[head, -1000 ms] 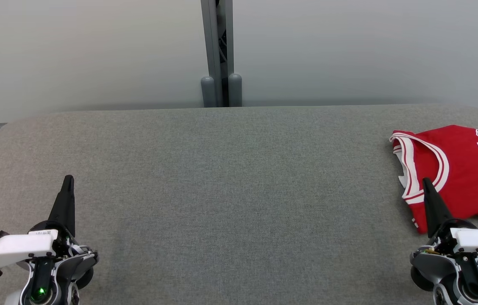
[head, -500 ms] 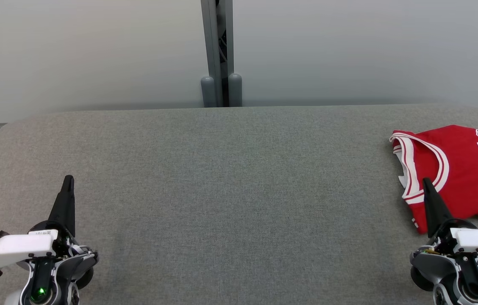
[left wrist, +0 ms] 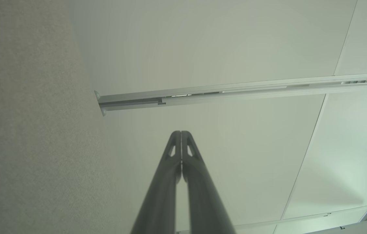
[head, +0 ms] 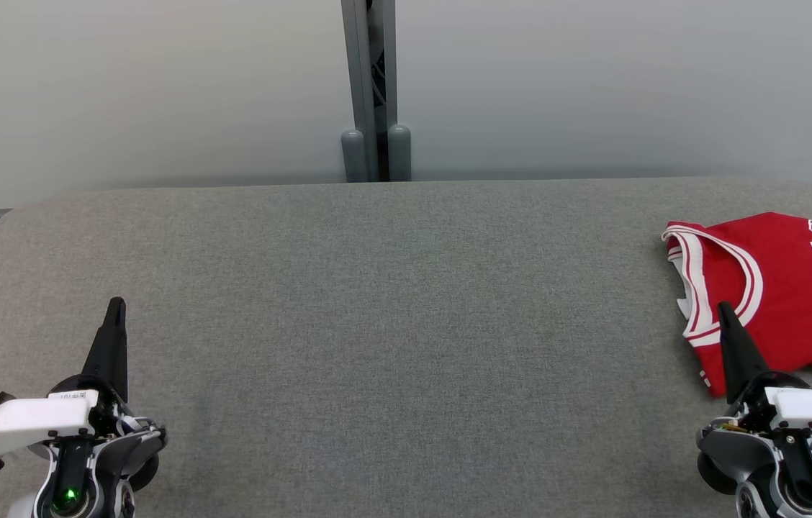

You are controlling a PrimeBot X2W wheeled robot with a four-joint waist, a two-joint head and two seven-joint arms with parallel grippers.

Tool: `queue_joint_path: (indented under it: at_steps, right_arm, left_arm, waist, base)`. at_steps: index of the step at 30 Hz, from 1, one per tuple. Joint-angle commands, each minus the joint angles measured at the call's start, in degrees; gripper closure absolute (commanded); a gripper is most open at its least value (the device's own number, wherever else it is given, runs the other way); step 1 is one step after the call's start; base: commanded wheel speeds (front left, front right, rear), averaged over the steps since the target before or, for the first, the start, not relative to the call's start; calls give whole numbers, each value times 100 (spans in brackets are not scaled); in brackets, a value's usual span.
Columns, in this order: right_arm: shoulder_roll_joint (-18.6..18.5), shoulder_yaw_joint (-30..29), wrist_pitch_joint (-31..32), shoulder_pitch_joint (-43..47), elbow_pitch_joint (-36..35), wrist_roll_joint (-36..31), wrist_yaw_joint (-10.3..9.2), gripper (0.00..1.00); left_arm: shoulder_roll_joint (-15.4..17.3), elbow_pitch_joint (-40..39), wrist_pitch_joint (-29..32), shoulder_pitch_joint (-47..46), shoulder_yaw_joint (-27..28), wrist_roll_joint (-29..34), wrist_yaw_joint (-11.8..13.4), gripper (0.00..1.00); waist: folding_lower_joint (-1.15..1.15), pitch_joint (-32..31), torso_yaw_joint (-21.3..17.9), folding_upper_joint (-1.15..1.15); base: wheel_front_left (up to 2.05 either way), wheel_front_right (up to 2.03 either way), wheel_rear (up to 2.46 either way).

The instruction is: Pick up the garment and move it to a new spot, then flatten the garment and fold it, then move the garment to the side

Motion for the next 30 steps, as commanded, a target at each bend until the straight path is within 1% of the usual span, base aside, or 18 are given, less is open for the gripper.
queue_joint_path:
  at_steps: [1, 30]
  right_arm:
    - [-53, -9, 5, -34, -8, 12, 2, 100]
    - [-53, -9, 5, -34, -9, 13, 2, 100]
  left_arm:
    - [15, -7, 16, -105, 22, 42, -30, 100]
    - [7, -8, 28, -107, 34, 57, -30, 100]
  waist:
    - [0, 0, 0, 0]
    - [0, 0, 0, 0]
  base:
    - [0, 0, 0]
    - [0, 0, 0]
